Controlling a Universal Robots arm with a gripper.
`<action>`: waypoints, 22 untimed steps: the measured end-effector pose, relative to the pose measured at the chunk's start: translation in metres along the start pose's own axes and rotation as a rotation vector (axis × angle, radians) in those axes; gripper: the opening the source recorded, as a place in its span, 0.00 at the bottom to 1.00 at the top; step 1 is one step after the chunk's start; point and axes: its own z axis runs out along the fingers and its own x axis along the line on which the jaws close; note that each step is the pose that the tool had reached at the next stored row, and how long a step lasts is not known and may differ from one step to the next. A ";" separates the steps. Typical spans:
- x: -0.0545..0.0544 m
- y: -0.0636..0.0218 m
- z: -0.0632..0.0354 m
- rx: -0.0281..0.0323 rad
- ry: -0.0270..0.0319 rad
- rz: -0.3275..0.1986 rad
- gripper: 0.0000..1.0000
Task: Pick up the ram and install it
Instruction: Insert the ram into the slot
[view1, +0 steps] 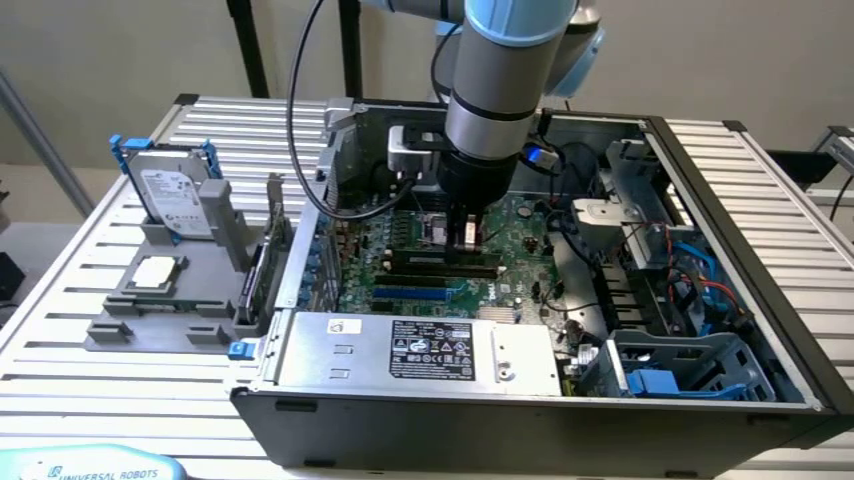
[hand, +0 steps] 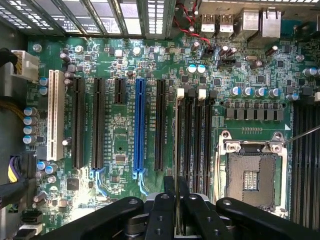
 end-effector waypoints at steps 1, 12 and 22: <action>0.000 0.0000 0.0002 0.0000 -0.0001 0.000 0.13; -0.003 -0.0002 0.0028 0.0001 -0.0004 0.000 0.13; -0.005 -0.0004 0.0073 0.0002 0.0017 0.002 0.13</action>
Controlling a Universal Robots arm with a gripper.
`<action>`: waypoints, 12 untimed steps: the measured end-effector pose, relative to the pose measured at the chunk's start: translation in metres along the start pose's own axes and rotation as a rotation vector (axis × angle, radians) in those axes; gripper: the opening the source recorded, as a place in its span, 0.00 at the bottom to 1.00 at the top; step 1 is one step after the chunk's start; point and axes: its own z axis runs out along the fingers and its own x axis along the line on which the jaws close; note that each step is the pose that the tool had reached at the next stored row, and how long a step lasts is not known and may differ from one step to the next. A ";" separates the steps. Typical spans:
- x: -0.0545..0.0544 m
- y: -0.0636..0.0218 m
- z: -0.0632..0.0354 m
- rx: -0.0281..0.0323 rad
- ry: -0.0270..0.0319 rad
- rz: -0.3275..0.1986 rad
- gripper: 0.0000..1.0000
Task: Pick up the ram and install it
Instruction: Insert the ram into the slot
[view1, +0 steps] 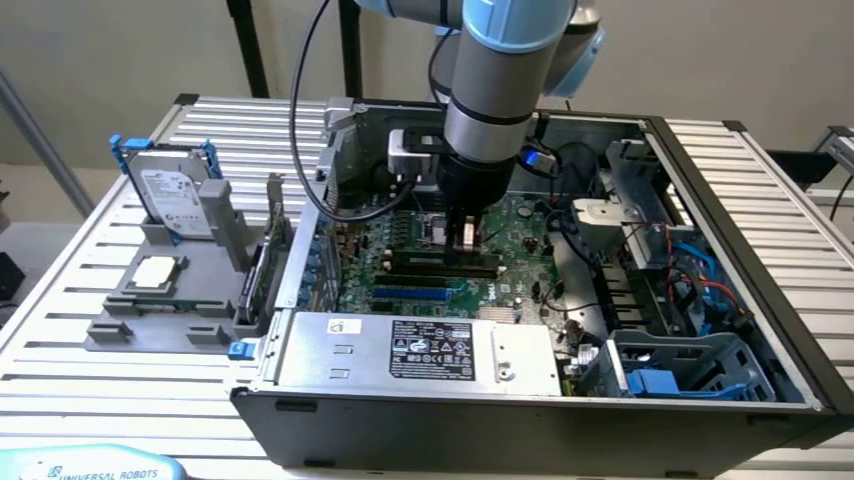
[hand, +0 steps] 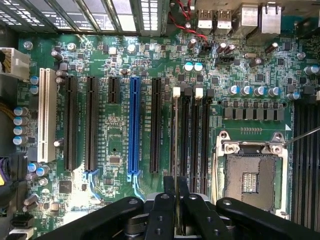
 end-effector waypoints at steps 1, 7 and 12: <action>-0.001 0.0000 0.0002 0.0000 0.0000 0.001 0.13; -0.001 -0.0001 0.0011 0.0000 0.0079 0.003 0.13; -0.001 -0.0001 0.0012 0.0002 0.0107 0.005 0.13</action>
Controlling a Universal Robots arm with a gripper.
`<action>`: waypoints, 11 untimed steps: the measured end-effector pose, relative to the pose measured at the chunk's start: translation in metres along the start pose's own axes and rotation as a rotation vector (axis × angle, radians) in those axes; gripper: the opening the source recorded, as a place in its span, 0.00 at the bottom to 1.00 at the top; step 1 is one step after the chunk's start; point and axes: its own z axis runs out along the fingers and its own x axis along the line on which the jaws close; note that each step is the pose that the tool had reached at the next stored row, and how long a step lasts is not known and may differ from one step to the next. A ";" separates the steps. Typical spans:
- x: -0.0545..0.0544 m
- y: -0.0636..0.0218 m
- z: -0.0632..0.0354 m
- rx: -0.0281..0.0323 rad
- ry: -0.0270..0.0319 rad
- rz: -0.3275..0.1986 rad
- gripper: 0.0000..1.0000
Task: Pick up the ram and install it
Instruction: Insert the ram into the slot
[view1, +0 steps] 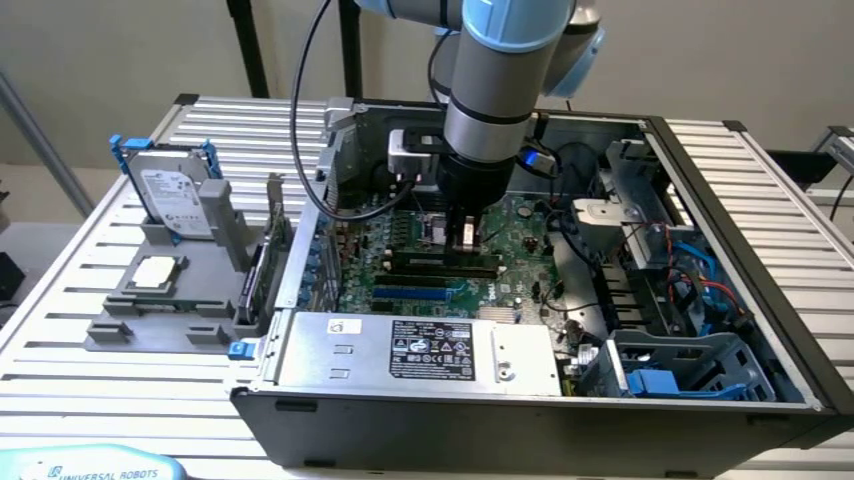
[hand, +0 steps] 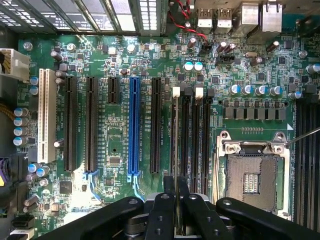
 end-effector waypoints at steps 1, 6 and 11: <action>0.000 0.0000 0.0000 0.0000 0.0005 0.000 0.13; 0.000 0.0000 0.0000 0.0001 0.0024 0.002 0.13; 0.000 0.0000 0.0001 0.0001 0.0060 0.004 0.13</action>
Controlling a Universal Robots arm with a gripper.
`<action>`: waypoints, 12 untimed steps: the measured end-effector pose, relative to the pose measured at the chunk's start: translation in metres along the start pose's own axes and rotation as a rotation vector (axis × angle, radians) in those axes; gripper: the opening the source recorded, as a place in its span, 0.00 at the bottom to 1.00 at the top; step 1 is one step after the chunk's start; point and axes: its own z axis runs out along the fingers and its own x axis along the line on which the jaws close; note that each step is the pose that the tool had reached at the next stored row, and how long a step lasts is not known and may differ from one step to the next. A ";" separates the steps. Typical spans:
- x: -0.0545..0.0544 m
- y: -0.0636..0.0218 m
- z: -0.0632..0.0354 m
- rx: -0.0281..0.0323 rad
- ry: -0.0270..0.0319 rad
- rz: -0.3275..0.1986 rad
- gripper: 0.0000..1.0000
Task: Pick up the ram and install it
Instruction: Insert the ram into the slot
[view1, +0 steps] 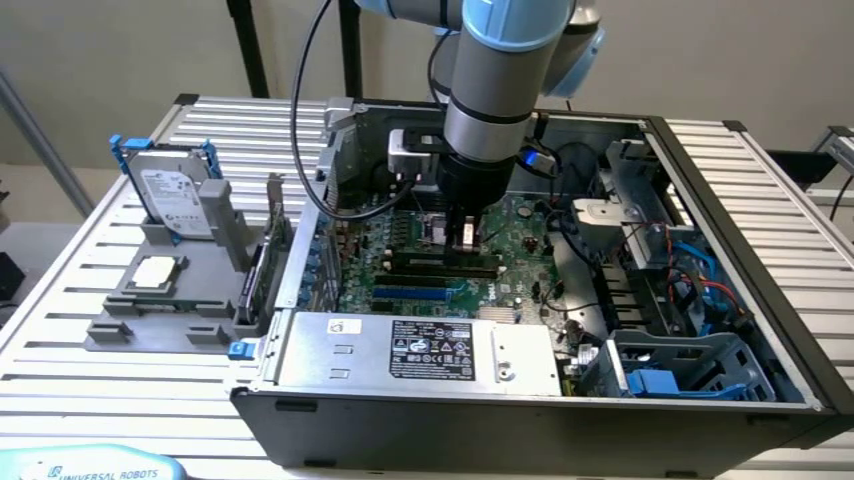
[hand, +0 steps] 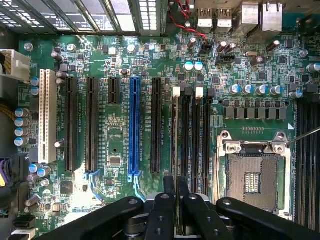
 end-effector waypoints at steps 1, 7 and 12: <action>0.000 0.0000 0.0002 -0.0001 0.0006 0.000 0.13; 0.000 -0.0001 0.0017 0.0002 0.0018 0.001 0.13; -0.001 0.0000 0.0017 -0.0006 0.0032 0.001 0.13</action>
